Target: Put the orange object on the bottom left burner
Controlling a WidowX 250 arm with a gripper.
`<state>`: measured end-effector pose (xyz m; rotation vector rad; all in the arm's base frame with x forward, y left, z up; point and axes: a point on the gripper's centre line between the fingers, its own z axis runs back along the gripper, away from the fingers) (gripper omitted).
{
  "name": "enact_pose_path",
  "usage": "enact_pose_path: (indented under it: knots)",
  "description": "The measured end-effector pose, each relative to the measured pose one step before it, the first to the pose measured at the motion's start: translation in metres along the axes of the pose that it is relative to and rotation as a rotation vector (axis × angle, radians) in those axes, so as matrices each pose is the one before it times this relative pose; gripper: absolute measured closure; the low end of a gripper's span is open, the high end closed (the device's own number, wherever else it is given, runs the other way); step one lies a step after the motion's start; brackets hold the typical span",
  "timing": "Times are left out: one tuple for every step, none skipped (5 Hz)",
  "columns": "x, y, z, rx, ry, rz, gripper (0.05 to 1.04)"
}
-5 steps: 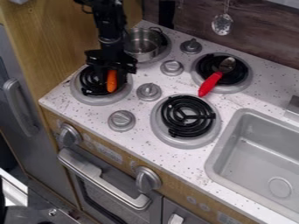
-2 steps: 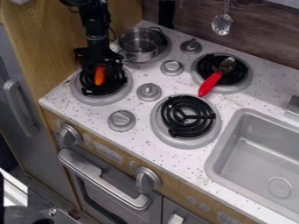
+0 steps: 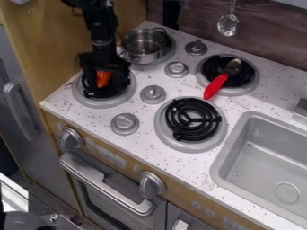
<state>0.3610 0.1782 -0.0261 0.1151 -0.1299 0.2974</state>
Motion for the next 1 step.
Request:
enact_pose_path:
  knots:
    - [-0.00510,-0.01651,0.02056,-0.0175,-0.0469,-0.0244,0.083]
